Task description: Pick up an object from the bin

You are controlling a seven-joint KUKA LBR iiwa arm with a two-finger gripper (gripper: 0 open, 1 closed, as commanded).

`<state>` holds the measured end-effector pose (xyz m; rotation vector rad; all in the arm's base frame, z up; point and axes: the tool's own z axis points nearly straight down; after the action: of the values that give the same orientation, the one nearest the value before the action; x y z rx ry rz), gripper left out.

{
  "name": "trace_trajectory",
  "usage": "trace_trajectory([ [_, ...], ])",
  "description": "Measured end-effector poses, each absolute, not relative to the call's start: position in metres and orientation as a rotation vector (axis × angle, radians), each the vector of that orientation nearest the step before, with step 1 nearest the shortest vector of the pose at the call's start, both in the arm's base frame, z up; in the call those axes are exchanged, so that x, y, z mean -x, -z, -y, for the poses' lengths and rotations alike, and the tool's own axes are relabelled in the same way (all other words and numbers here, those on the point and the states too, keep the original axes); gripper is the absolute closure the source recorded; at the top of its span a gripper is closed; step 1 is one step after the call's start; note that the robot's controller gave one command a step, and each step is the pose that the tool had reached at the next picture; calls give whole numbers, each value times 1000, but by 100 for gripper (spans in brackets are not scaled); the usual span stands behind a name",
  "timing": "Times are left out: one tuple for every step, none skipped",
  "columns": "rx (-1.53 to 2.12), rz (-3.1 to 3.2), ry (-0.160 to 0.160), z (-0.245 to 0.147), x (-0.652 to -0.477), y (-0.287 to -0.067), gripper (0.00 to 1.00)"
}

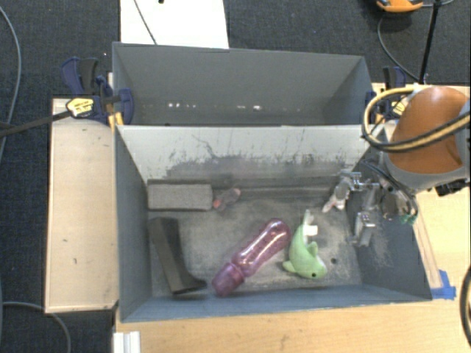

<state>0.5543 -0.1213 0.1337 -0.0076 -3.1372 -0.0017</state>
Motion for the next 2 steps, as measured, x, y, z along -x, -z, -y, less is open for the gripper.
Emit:
trace_trajectory([
  [3,3145,-1,121,-556,-138,0],
  [-64,3148,-6,99,-569,-113,0],
])
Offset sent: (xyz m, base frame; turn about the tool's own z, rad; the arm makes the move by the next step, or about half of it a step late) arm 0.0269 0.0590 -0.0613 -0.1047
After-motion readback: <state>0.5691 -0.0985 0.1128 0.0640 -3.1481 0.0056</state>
